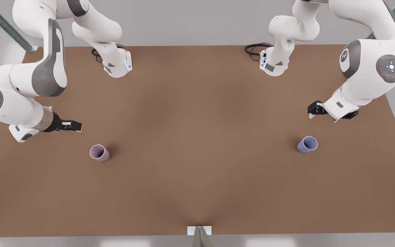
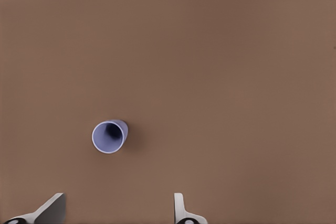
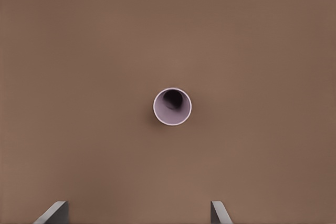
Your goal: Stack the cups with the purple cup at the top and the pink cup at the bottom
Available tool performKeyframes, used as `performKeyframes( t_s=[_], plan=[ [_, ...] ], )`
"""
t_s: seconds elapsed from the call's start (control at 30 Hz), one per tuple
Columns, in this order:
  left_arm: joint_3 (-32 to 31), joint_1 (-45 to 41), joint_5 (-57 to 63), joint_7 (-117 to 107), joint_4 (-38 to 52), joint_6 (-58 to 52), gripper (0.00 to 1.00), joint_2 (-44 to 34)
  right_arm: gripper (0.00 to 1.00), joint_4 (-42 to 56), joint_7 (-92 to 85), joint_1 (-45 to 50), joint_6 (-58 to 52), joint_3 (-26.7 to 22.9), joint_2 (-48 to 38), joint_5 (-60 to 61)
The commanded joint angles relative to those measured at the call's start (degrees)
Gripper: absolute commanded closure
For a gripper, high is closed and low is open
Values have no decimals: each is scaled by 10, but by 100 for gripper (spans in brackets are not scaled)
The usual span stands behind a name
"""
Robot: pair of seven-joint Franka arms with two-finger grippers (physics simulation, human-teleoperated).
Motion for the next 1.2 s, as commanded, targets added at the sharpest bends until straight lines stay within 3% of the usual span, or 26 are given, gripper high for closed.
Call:
performKeyframes(
  t_s=[0.0, 0.43, 0.67, 0.8, 0.97, 1.17],
  plan=[
    [0, 0, -1, 23, 1, 13, 0, -1, 0, 0, 19, 0, 14, 0, -1, 1],
    [4, 6, -3, 32, -4, -3, 0, 25, 0, 0, 3, -2, 20, -1, 9, -4],
    [10, 7, 1, 34, -13, -19, 0, 22, 0, -202, -92, -24, 282, 0, 36, 2],
    [7, 6, 4, 38, -4, -35, 0, 6, 0, -185, -117, -48, 383, -1, 129, 1],
    [-4, 0, 21, 30, -5, -57, 0, -1, 0, -190, -156, -69, 458, -1, 179, -4],
    [-4, 0, 20, 29, -5, -94, 0, -7, 0, -234, -183, -78, 476, 1, 164, 1]
  ],
)
